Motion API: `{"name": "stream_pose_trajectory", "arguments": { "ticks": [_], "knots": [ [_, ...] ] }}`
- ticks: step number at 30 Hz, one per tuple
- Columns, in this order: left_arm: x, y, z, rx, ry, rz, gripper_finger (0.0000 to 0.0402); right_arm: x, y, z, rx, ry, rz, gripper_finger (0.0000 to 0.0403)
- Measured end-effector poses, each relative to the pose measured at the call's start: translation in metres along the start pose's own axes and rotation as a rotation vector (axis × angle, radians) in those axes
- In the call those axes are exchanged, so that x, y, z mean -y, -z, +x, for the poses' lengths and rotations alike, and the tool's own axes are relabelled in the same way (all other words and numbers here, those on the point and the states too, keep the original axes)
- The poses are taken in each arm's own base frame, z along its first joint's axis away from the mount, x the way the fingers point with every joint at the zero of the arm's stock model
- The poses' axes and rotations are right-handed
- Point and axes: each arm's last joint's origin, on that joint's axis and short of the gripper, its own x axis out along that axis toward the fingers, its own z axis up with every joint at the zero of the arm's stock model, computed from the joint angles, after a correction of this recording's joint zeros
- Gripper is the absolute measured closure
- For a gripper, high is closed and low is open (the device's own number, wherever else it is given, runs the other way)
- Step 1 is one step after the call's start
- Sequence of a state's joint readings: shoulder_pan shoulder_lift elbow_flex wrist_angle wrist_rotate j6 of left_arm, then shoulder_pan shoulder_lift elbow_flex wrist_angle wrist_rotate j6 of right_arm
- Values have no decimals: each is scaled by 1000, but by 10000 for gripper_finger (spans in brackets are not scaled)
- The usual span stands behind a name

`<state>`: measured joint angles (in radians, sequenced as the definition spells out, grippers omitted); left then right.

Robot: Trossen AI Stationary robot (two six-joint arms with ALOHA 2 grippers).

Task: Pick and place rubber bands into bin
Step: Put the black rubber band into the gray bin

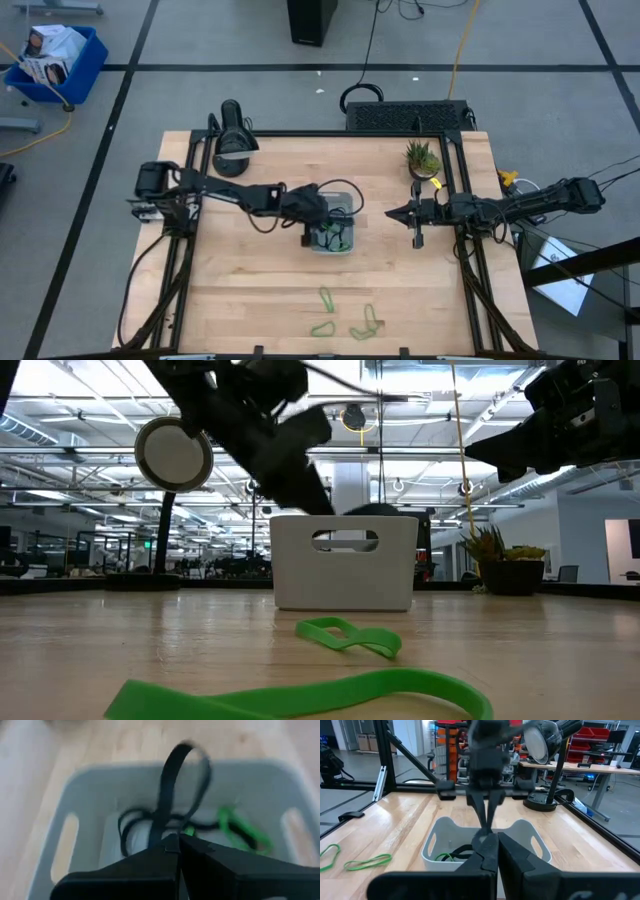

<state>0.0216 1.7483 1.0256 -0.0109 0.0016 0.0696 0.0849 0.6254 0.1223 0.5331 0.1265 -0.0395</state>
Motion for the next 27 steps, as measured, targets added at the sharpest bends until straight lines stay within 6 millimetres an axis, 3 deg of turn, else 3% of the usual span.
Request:
{"name": "stream_pose_trajectory", "arguments": {
  "ticks": [9,14,18,22,27],
  "knots": [
    [-3,14,10,-103,-2,-9,392,0,-1,0,7,0,-1,403],
    [1,13,9,-97,6,9,359,0,-1,0,7,0,2,403],
    [7,12,10,-91,18,27,300,0,-1,0,8,0,2,403],
    [9,8,7,-60,-8,47,217,0,-1,0,7,0,2,403],
    [16,-12,-25,34,-24,151,131,0,0,0,2,0,1,403]
  ]
}}
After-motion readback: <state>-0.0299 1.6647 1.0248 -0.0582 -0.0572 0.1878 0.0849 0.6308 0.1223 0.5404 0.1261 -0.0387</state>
